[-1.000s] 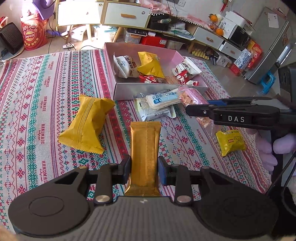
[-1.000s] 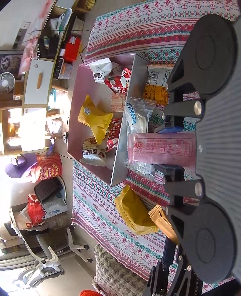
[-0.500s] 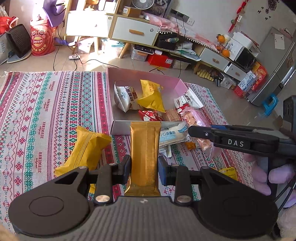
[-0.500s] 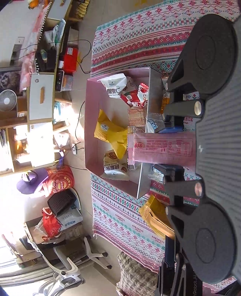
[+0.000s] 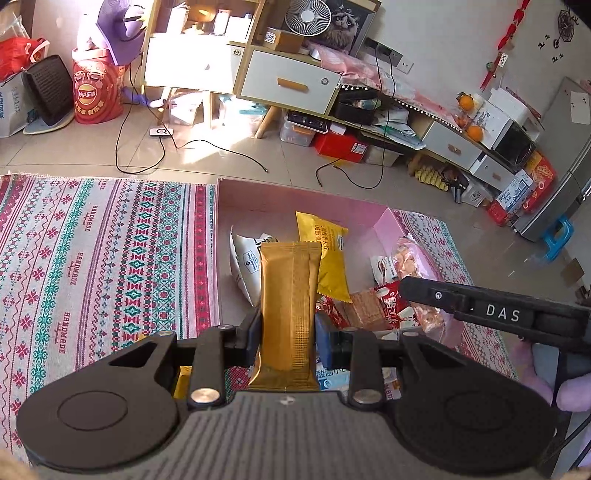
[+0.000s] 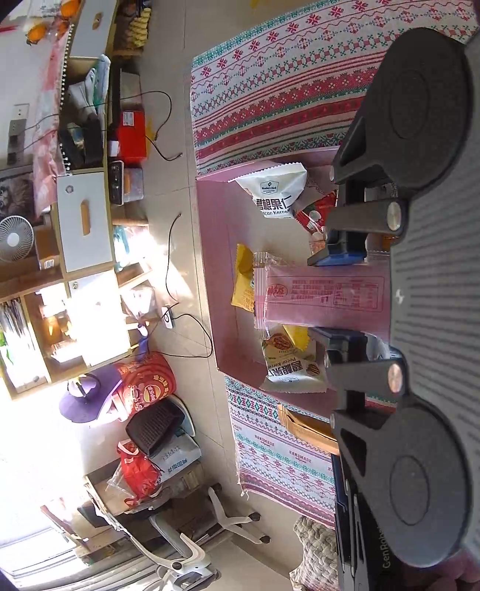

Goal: Organize snacks
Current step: 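Carry the gold bar and pink pastry bag over the tray box with both grippers, then open both grippers to drop the snacks in the box and withdraw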

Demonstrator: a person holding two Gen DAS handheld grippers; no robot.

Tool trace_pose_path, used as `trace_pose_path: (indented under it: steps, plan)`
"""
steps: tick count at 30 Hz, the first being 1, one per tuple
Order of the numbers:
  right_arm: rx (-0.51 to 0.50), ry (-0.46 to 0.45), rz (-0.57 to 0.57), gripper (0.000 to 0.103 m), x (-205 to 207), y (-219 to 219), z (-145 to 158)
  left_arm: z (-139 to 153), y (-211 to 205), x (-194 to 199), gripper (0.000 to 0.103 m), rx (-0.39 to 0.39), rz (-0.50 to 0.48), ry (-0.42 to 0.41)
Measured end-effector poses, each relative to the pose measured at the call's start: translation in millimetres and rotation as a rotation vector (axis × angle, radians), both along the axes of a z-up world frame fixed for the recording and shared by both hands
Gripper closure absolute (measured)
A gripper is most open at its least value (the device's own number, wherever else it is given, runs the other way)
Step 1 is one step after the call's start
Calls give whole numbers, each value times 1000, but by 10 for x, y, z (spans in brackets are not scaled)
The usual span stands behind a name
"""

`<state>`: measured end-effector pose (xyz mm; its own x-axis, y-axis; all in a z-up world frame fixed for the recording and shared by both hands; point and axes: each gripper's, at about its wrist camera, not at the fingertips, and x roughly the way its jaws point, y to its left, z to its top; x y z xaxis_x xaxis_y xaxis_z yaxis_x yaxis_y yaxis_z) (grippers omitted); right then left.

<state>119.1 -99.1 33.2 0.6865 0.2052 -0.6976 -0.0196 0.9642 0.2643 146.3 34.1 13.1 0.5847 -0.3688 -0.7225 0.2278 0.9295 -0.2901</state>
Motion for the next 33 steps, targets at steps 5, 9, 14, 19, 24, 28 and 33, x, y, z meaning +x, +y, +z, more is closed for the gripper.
trace_pose_path:
  steps: [5,9,14,19,24,28,33]
  plan:
    - [-1,11,-34,74,137,-75,-72,-59,-125,221,66,16,16,-9]
    - [-7,22,-54,74,254,-132,-122,-93,-271,374,66,41,11,-39]
    - [2,34,-77,74,347,-190,-166,-167,-401,537,66,68,19,-39]
    - [-5,39,-93,74,395,-210,-190,-219,-481,597,66,95,14,-36]
    - [0,34,-90,70,399,-212,-187,-225,-488,614,64,114,13,-39]
    - [5,15,-97,54,378,-227,-140,-200,-446,579,46,107,19,-54]
    - [-8,5,-109,41,339,-243,-76,-136,-437,532,30,101,13,-69]
